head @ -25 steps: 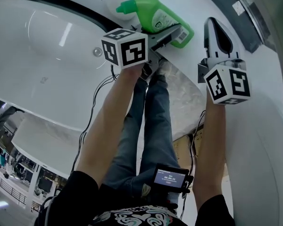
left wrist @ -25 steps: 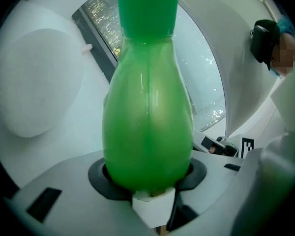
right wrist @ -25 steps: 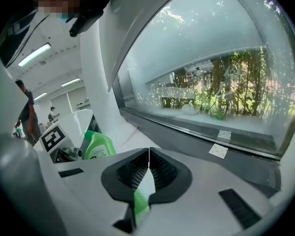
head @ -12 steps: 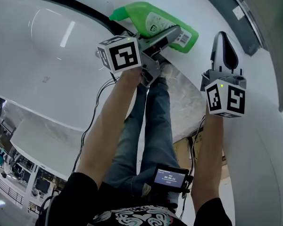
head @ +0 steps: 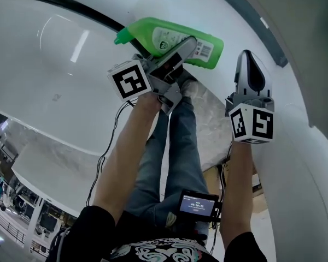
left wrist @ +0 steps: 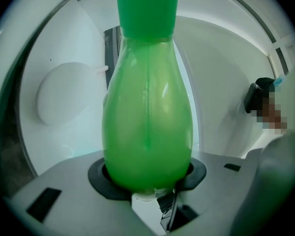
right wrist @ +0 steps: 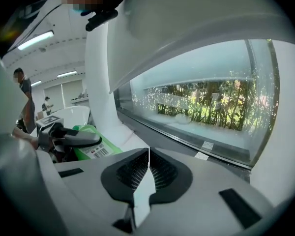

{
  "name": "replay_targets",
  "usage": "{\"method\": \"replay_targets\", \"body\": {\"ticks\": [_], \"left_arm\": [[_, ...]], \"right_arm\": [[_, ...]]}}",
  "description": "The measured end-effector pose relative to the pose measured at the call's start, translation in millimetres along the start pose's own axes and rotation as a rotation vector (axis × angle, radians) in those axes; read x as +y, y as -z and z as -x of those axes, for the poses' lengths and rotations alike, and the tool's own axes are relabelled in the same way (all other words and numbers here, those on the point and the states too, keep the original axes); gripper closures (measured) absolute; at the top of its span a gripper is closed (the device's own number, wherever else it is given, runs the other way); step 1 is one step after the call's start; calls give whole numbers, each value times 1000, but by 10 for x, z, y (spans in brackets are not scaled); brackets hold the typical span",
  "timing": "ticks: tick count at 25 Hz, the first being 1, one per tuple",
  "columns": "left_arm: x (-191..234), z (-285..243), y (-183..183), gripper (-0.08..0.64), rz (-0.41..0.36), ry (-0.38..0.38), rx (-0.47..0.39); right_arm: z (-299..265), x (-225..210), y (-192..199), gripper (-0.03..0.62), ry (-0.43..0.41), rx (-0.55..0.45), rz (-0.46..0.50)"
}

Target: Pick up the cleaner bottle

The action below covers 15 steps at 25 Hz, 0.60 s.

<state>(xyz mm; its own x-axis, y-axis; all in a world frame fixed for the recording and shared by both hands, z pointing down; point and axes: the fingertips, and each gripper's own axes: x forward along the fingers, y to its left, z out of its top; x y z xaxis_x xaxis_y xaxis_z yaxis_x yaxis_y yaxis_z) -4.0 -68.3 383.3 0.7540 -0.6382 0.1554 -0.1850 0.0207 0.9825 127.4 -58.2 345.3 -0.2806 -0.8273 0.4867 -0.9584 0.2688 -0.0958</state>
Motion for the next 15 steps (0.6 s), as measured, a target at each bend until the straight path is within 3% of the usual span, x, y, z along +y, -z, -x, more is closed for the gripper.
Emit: {"method": "replay_targets", "body": {"ticks": [9, 15], "left_arm": [[-198, -32, -86, 359, -15, 32, -52], [-257, 66, -134, 359, 3, 68, -76]], "right_arm": [[-32, -254, -53, 563, -38, -7, 21], [-15, -109, -52, 563, -64, -27, 32]]}}
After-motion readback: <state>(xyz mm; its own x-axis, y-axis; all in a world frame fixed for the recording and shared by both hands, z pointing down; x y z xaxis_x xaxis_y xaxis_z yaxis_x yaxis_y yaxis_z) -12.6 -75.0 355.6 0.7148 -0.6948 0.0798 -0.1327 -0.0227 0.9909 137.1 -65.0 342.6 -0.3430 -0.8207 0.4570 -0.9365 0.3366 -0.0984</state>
